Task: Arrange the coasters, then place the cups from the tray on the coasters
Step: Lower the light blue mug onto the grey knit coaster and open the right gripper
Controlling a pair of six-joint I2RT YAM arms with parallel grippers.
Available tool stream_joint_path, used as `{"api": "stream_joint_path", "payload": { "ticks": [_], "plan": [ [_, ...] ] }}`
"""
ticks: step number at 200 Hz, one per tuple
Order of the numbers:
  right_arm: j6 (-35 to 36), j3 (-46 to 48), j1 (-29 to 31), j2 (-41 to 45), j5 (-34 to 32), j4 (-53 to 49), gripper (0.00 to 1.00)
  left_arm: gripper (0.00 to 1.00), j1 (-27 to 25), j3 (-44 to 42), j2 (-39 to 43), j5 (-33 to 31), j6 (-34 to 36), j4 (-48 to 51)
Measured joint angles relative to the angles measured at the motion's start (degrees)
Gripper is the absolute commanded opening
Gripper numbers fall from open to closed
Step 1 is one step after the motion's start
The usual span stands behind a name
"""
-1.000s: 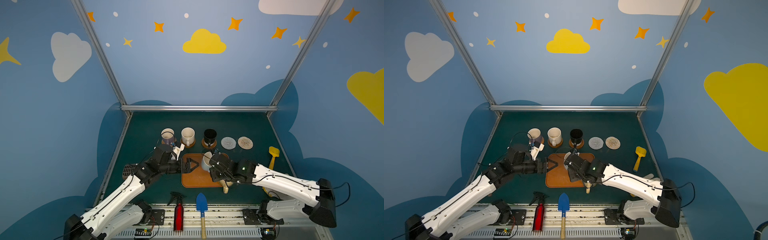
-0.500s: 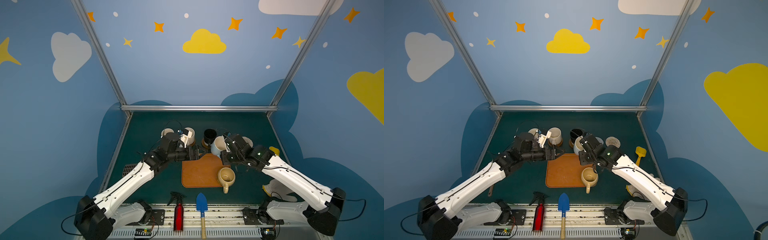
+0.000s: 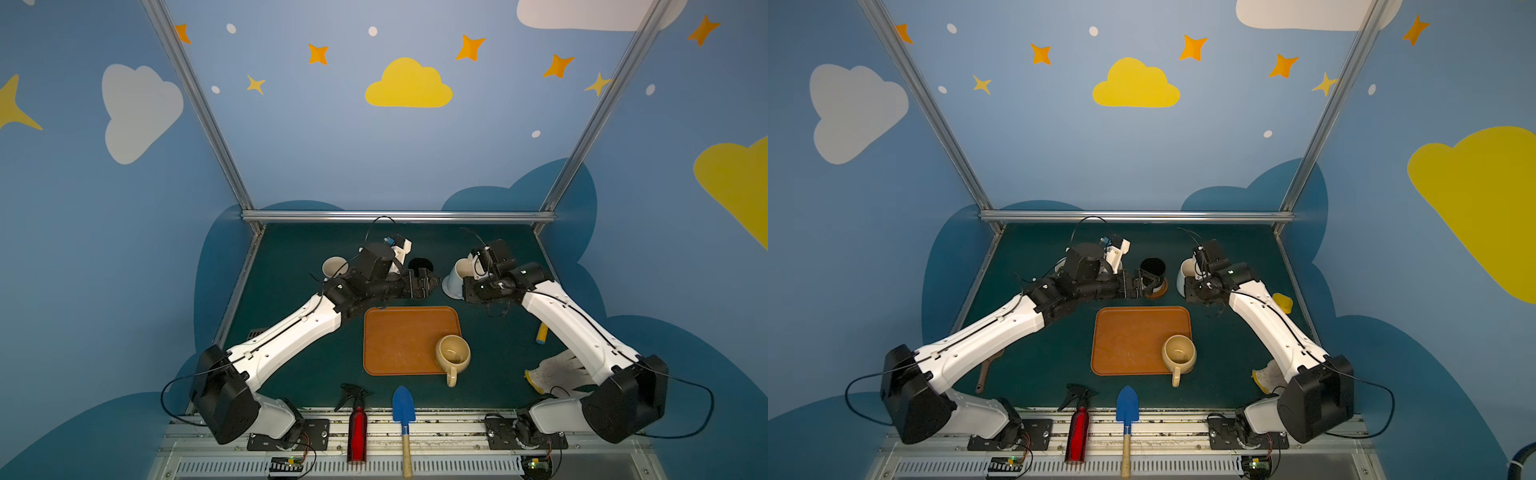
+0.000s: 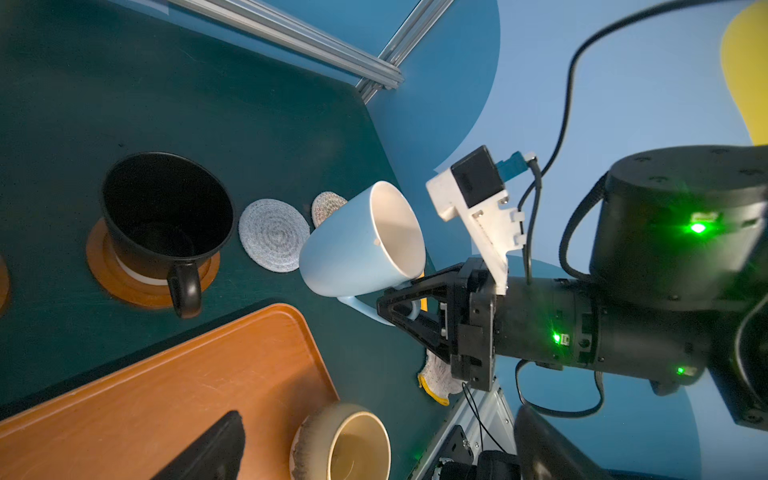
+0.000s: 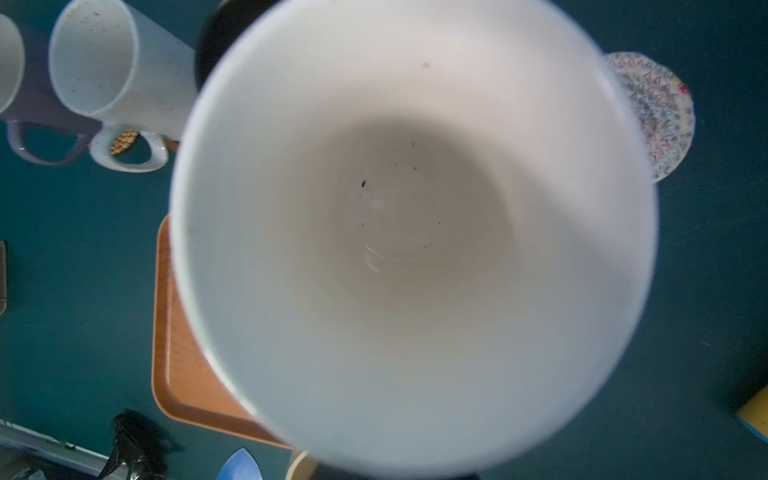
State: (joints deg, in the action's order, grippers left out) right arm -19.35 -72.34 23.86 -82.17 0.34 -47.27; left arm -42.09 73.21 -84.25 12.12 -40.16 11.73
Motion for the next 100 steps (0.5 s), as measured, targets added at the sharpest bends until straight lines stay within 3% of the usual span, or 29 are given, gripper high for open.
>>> {"api": "stream_joint_path", "payload": {
  "ticks": [100],
  "plan": [
    [4.2,-17.3,-5.0,-23.9,-1.6,-1.6,0.00,1.00,-0.2,9.7,-14.4,1.4,1.7,1.5]
  ]
}}
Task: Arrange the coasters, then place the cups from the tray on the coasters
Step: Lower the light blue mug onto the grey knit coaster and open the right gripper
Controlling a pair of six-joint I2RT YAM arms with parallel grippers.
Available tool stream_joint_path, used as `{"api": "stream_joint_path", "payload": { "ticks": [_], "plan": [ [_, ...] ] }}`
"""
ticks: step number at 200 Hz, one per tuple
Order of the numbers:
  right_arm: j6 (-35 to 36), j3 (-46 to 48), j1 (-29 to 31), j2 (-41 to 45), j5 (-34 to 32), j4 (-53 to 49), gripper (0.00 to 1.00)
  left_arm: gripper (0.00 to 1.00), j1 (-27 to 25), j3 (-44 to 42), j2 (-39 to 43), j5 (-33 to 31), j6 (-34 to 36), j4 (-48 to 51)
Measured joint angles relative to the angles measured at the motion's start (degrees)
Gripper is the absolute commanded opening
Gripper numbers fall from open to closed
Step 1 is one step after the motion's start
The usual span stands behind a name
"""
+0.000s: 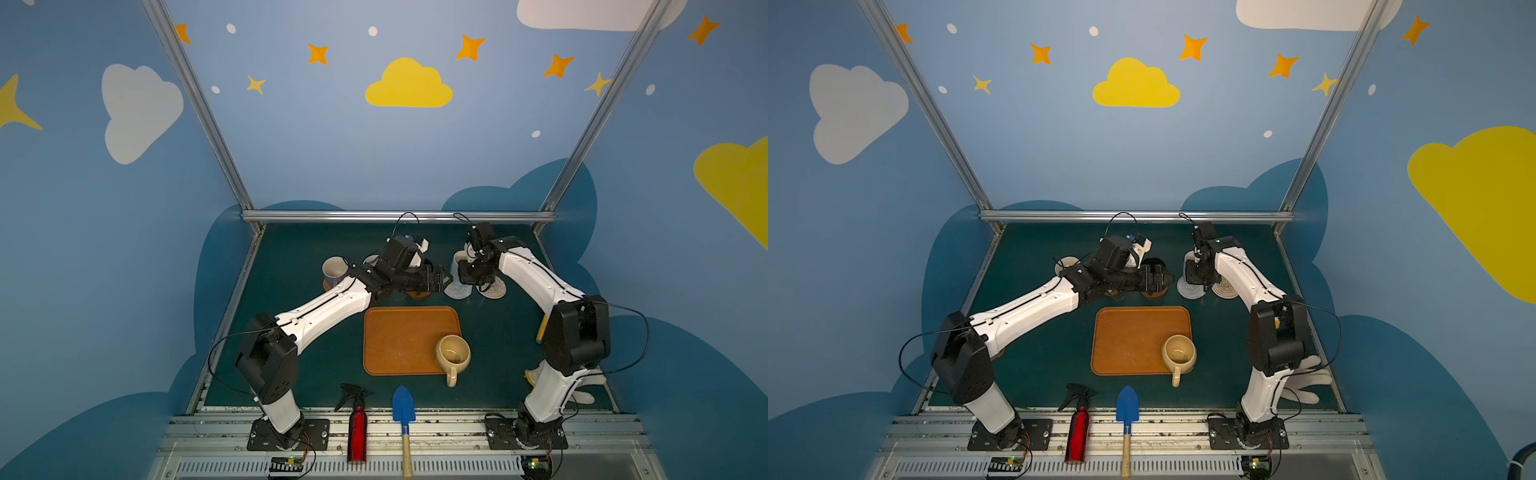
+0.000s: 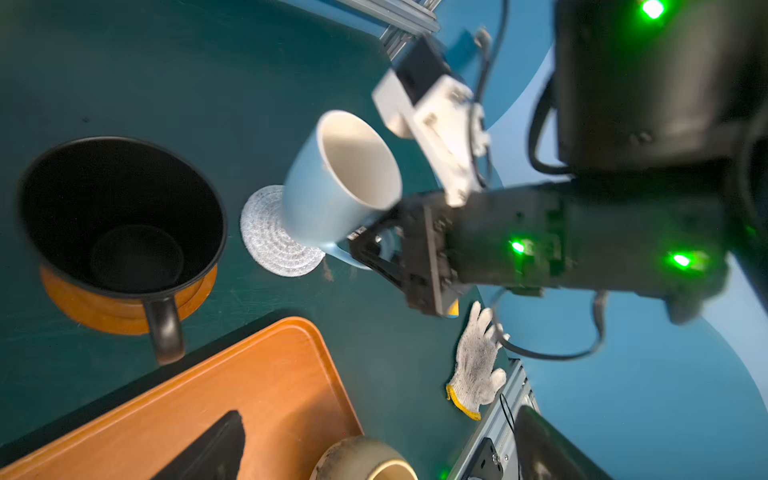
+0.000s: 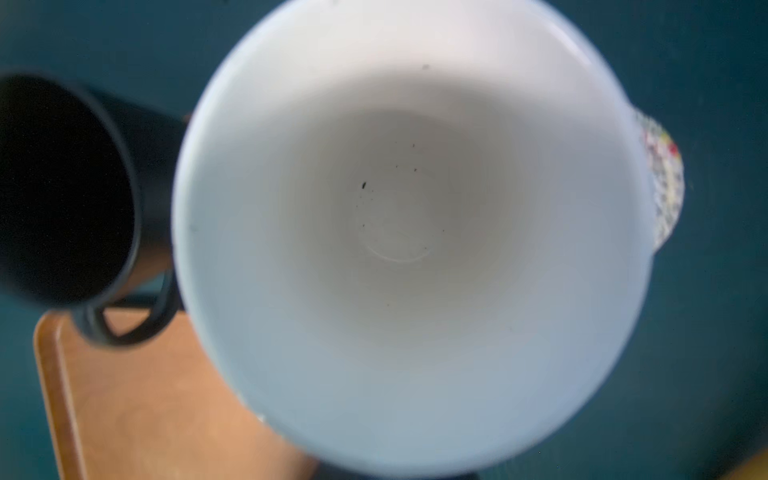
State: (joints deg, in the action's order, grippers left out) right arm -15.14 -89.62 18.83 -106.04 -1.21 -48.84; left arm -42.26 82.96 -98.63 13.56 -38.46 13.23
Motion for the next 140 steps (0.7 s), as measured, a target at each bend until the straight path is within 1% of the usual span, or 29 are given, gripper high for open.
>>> {"api": "stream_joint_path", "payload": {
  "ticks": [36,95,140],
  "plan": [
    [0.2,-0.5,-0.1,-3.1,-0.1,-0.1,0.00,1.00,-0.1,0.5,-0.3,0.6,0.4,0.0],
    [0.6,-0.5,-0.4,-3.2,-1.2,-0.3,0.00,1.00,0.0,0.4,-0.3,0.6,0.7,0.0],
    [0.6,1.3,-0.4,-2.7,-1.2,0.0,0.00,1.00,0.0,0.4,-0.3,0.6,0.7,-0.1]
  ]
}}
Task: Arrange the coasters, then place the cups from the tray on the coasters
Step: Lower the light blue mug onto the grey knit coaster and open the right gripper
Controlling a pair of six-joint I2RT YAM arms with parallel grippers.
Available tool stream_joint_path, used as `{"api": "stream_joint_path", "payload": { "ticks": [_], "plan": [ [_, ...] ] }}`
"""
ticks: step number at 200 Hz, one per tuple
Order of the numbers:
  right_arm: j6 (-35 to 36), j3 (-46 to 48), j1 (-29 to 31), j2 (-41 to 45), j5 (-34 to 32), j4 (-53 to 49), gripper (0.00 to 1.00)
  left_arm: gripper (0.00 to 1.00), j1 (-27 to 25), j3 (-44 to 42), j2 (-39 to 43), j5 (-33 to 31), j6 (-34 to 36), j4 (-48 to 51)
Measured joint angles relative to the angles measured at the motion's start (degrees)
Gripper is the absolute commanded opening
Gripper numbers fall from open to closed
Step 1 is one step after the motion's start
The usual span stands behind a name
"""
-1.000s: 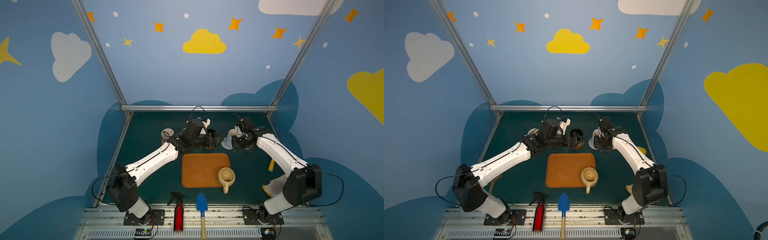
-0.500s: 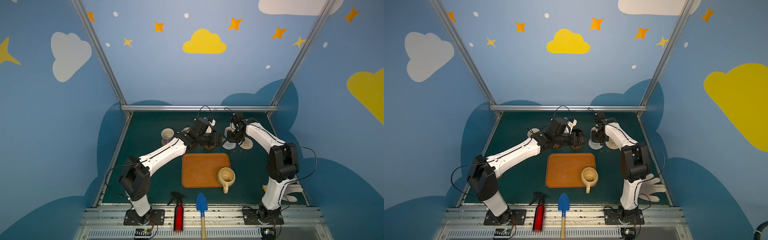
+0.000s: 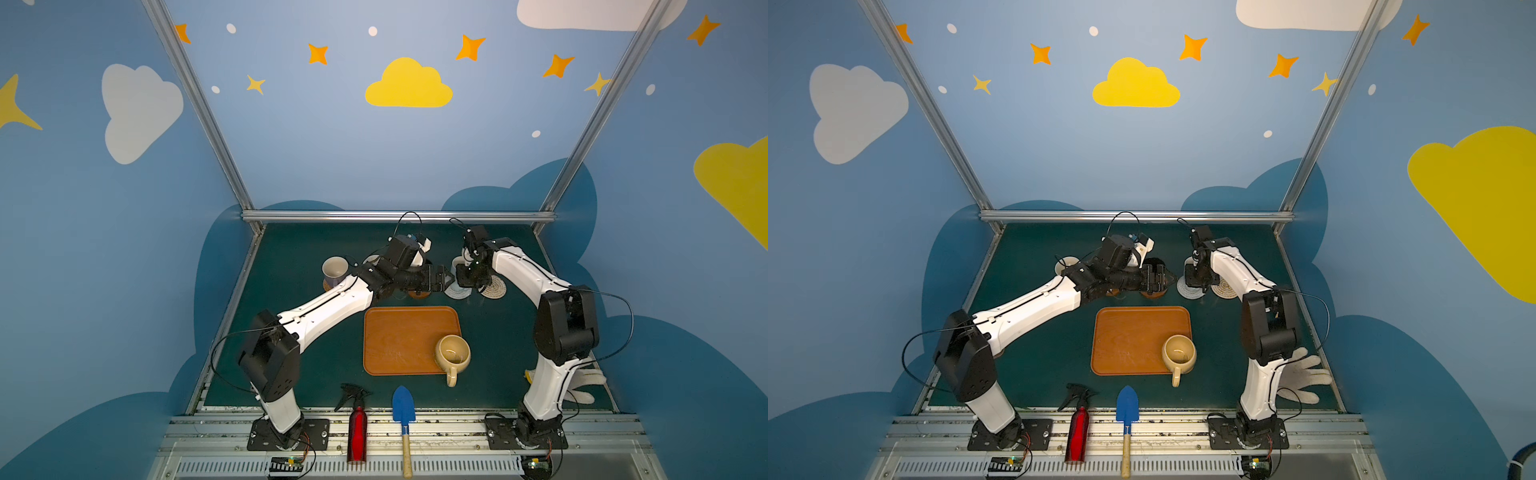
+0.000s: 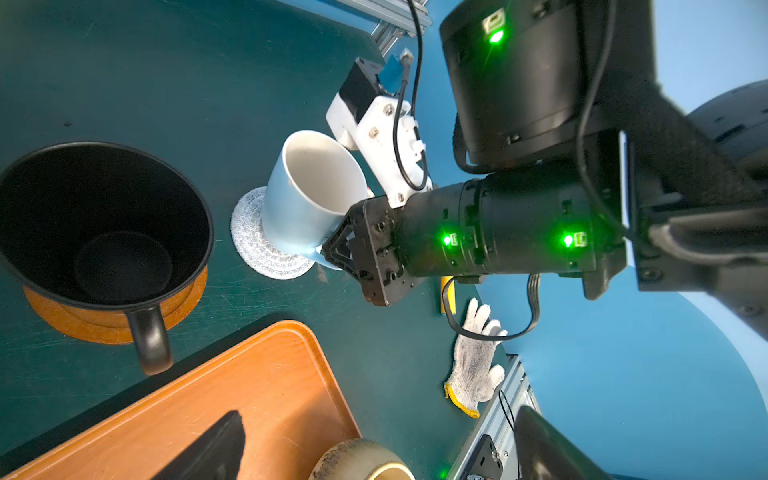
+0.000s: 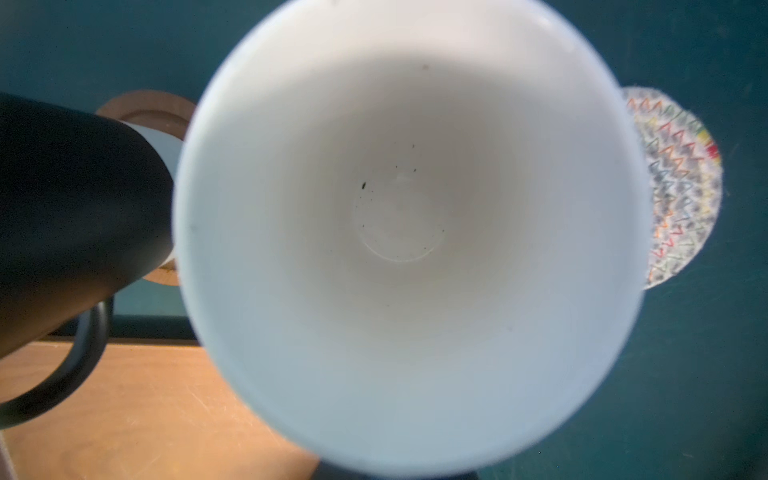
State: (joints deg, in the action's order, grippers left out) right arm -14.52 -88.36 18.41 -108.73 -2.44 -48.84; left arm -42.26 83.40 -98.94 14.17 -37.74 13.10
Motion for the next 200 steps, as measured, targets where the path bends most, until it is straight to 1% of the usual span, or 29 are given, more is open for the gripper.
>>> {"api": "stream_joint_path", "payload": {
  "ticks": [120,130,140,151,161,173,200],
  "plan": [
    [0.0,3.3,0.2,1.0,0.4,3.1,0.00,1.00,0.0,0.0,-0.5,0.2,0.0,-0.6],
    [0.0,3.5,0.3,1.1,0.4,3.3,0.05,1.00,0.0,-0.1,-0.5,0.2,-0.1,-0.7],
    [0.0,3.8,0.5,1.3,0.4,3.6,0.13,1.00,0.0,-0.3,-0.5,0.2,-0.1,-0.9],
    [-0.1,4.5,0.5,1.6,0.5,4.1,0.18,1.00,0.0,-0.7,-0.5,0.2,-0.1,-1.1],
    [-0.2,5.1,0.5,1.7,0.6,4.6,0.26,1.00,0.1,-1.0,-0.5,0.2,-0.2,-1.2],
    [-0.6,5.9,0.5,1.9,0.8,4.7,0.34,1.00,0.1,-1.4,-0.5,0.2,-0.2,-1.3],
    [-0.9,6.6,0.5,1.9,0.8,4.7,0.41,1.00,0.2,-1.9,-0.5,0.2,-0.2,-1.6]
  ]
}}
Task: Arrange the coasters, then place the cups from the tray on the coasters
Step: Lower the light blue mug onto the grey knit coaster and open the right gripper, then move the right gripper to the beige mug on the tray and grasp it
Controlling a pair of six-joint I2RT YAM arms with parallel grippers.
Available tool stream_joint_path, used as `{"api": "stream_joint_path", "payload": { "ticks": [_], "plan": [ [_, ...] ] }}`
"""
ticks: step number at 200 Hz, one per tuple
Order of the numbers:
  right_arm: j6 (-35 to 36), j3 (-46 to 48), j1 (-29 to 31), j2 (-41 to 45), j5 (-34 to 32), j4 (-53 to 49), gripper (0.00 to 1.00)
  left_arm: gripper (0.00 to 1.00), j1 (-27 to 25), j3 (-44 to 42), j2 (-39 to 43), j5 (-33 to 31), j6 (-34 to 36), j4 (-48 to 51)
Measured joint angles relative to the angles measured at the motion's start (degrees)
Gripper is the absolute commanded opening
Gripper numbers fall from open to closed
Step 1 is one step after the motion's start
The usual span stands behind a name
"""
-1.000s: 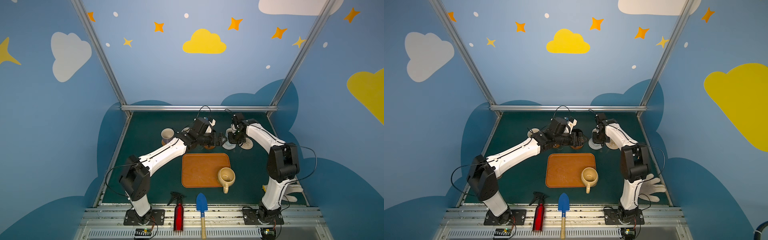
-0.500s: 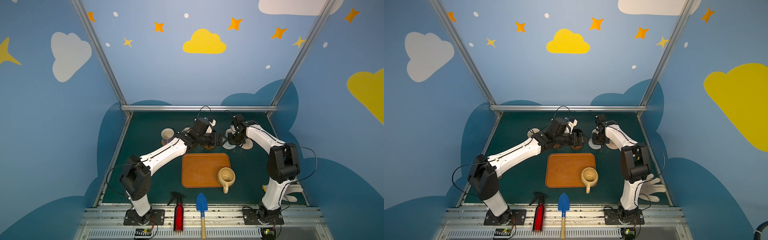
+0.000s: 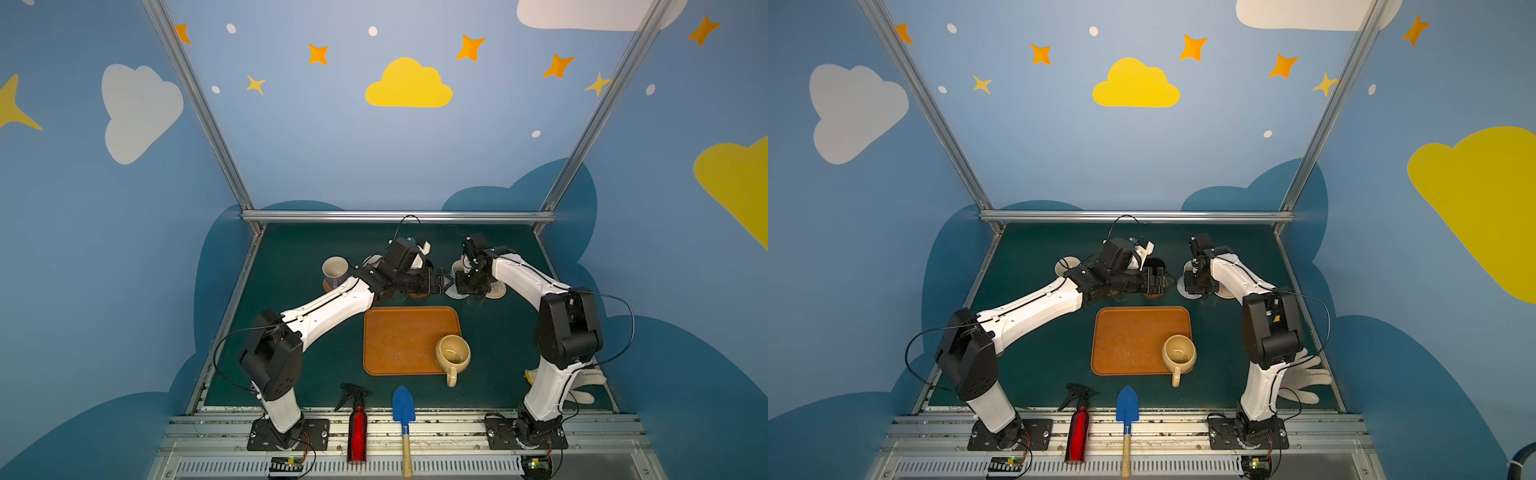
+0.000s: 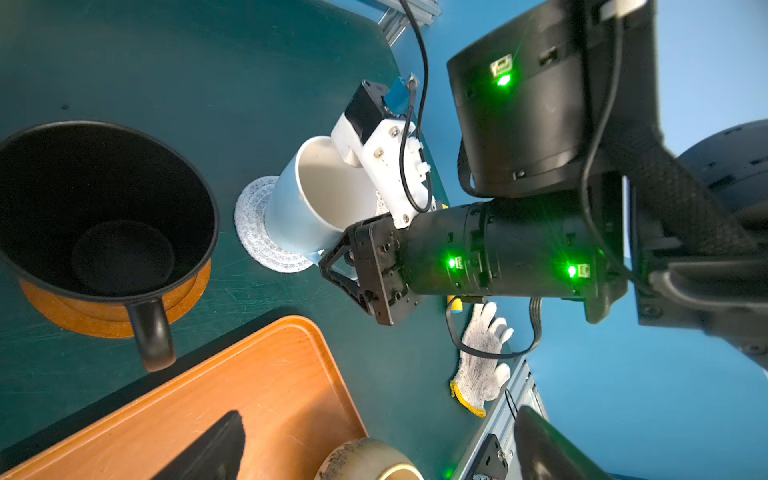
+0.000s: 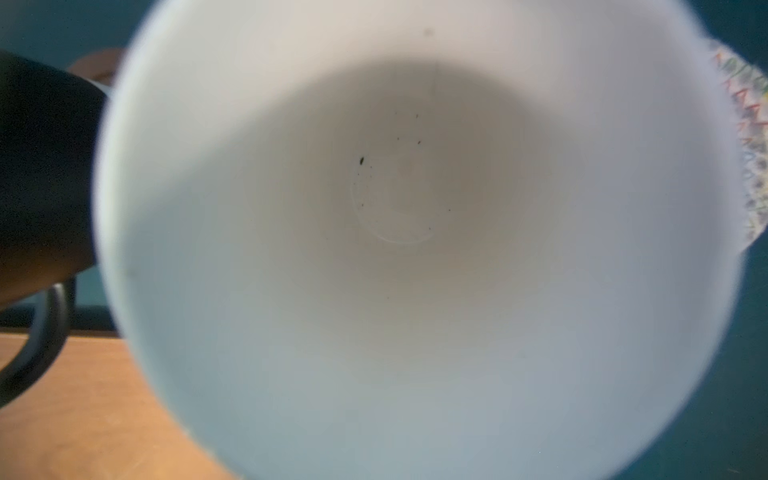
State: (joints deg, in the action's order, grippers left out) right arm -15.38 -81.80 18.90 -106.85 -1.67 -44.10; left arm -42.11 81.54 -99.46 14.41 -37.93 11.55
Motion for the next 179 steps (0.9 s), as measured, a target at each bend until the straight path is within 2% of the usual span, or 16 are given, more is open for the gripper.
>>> {"api": "stream_joint_path", "payload": {
  "ticks": [36,59,111,125,158,179],
  "plan": [
    [-0.5,0.0,0.0,0.1,-0.2,0.0,0.54,1.00,0.0,0.0,0.0,0.2,0.0,-0.6],
    [-1.1,0.0,0.0,0.4,-0.4,-0.1,0.75,1.00,0.0,0.0,0.0,0.2,0.0,-0.7],
    [-1.2,0.9,0.0,5.8,-0.9,-0.7,0.84,1.00,0.0,0.0,0.1,0.1,0.2,-0.4],
    [-1.4,2.1,0.0,8.9,-0.7,-0.8,0.91,1.00,0.0,0.0,0.5,0.1,0.6,0.3],
    [-1.8,4.0,0.1,16.0,1.1,-2.5,0.91,1.00,0.1,0.0,3.3,0.4,2.9,5.3],
    [-2.3,8.3,0.9,22.3,2.1,-3.3,0.91,1.00,0.1,-0.5,6.4,0.5,4.5,8.9]
  ]
}}
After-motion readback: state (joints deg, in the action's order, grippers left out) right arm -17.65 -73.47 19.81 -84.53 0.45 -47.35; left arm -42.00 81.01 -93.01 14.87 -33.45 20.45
